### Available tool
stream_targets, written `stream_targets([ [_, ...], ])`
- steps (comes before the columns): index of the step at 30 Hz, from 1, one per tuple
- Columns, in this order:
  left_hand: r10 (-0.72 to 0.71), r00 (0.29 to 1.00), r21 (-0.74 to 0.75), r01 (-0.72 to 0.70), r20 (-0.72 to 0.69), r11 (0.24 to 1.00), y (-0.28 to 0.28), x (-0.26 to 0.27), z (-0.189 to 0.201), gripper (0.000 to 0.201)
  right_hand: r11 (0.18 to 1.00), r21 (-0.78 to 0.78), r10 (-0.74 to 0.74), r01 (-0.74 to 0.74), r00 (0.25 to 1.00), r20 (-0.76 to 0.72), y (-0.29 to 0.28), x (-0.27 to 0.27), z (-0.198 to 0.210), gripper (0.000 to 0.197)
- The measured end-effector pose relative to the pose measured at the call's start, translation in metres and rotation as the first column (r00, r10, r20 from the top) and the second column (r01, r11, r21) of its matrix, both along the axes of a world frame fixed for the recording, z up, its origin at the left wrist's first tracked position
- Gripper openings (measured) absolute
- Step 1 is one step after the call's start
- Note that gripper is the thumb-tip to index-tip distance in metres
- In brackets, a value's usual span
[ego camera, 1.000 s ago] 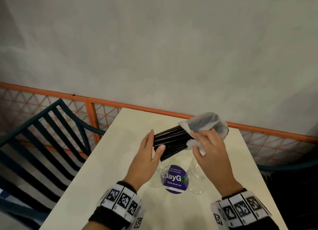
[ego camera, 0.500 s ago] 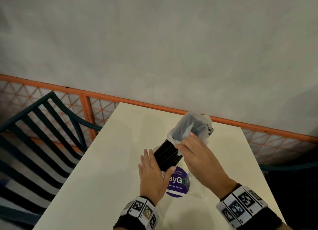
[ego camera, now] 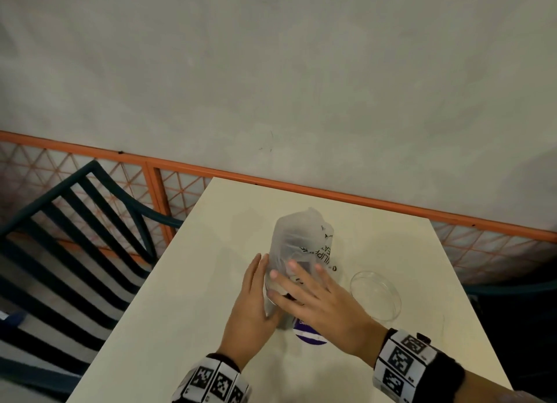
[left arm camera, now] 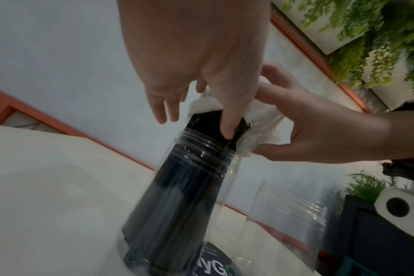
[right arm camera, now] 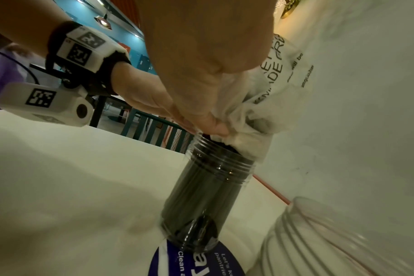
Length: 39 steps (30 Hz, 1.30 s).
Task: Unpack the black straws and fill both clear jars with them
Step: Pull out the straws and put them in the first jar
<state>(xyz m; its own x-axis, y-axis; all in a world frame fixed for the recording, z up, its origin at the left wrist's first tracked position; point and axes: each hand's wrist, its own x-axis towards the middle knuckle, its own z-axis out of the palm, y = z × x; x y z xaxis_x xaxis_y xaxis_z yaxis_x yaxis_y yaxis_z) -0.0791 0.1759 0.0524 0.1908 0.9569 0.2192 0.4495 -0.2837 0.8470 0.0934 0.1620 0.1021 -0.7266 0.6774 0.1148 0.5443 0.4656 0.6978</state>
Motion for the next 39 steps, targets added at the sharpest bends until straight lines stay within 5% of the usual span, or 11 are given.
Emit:
stream_targets([
  [4,0.104,0.989,0.125,-0.117,0.107,0.985,0.000,-0.005,0.010,0.054,0.997,0.080,0.000,0.007,0.996,-0.092,0.001,0.010,-0.002,0.116],
  [8,0.142,0.980,0.226,-0.171,0.139,0.959,0.003,-0.005,0.028,0.028,0.969,0.238,-0.004,0.073,0.960,-0.281,0.004,0.019,0.009,0.087],
  [10,0.155,0.973,0.190,-0.187,0.173,0.964,0.005,-0.004,0.042,0.029,0.936,0.289,-0.044,0.200,0.883,-0.467,0.006,0.022,0.021,0.072],
  [15,0.191,0.933,0.160,-0.247,0.304,0.956,0.002,-0.006,0.086,0.021,0.919,0.084,-0.068,0.384,0.366,-0.928,0.001,0.012,0.059,0.043],
  [18,0.166,0.921,0.196,-0.246,0.351,0.949,-0.008,-0.009,0.109,0.013,0.973,-0.181,-0.196,0.142,0.100,-0.976,-0.010,0.001,0.071,0.037],
  [22,0.032,0.923,0.169,-0.104,0.385,0.980,-0.033,-0.015,0.132,0.011,0.939,-0.287,-0.308,-0.188,-0.091,-0.947,-0.030,-0.003,0.081,0.023],
  [25,-0.048,0.914,0.091,0.013,0.403,0.996,-0.052,-0.024,0.140,0.023,0.856,-0.338,-0.453,-0.391,-0.252,-0.855,-0.047,-0.005,0.084,0.039],
  [30,-0.085,0.887,-0.037,0.114,0.454,0.993,-0.086,-0.040,0.141,0.032,0.805,-0.385,-0.546,-0.451,-0.312,-0.777,-0.076,-0.009,0.077,0.038],
  [33,-0.051,0.891,-0.081,0.098,0.451,0.992,-0.103,-0.043,0.136,0.038,0.717,-0.438,-0.655,-0.542,-0.311,-0.688,-0.094,-0.014,0.066,0.022],
  [36,-0.013,0.898,-0.163,0.094,0.439,0.982,-0.118,-0.041,0.126,0.039,0.630,-0.466,-0.746,-0.621,-0.315,-0.587,-0.112,-0.015,0.053,0.028],
  [39,0.100,0.919,-0.178,-0.033,0.382,0.983,-0.129,-0.043,0.112,0.026,0.716,-0.530,-0.689,-0.453,-0.341,-0.639,-0.122,-0.008,0.040,0.024],
])
